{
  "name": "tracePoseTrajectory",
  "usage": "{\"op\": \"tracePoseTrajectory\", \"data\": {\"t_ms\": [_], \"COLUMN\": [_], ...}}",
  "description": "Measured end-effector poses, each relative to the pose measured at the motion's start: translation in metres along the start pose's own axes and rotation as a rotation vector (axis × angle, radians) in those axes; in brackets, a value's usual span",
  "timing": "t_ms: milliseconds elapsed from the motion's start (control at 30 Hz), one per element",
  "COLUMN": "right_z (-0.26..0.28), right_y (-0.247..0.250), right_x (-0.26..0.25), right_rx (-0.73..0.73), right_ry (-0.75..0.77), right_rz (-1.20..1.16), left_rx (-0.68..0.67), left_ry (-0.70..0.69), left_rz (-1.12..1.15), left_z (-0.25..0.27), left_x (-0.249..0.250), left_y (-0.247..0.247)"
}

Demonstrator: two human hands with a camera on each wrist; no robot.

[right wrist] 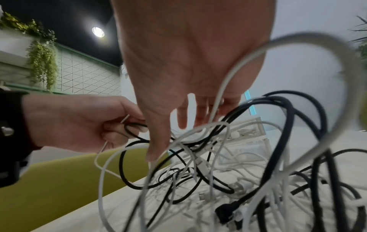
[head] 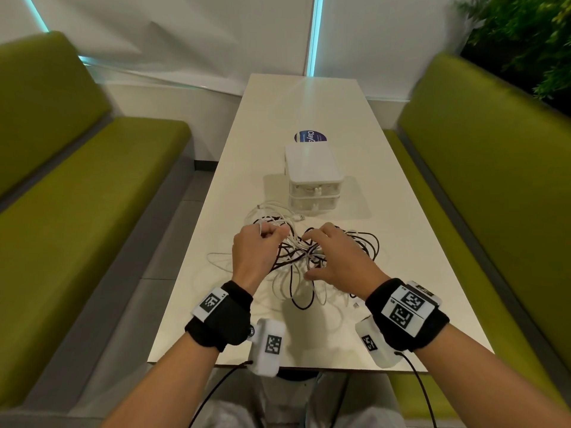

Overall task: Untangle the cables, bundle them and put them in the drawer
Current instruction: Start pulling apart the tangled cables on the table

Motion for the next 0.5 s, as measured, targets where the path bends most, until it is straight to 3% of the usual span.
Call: {"op": "tracePoseTrajectory", "data": {"t_ms": [167,233,500], "right_z": [0.024,0.03,0.019], "right_y": [0.039,0.045,-0.017], "right_x": [0.004,0.006,0.0], "right_rx": [0.308,0.36,-0.003], "right_ry": [0.041,0.027,0.087], "right_rz": [-0.172,-0.177,0.147], "left_rx": [0.017,0.014,0.046], "left_ry": [-0.013,-0.015,-0.022], "left_rz": [-0.013,0.004,0.173], "left_z": [-0.005,-0.004,-0.002], "left_x": [-0.001,0.0,0.018], "left_y": [0.006,0.005,0.012]}}
Point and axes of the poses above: each hand's wrist, its own z-axis away from the middle knuckle, its own y-axis out of the back of the hand, x = y × z, the point moved 10 cm from there along -z, towards the middle knuckle, and after that the axes turned 8 degrees about z, right-handed, at the moved point
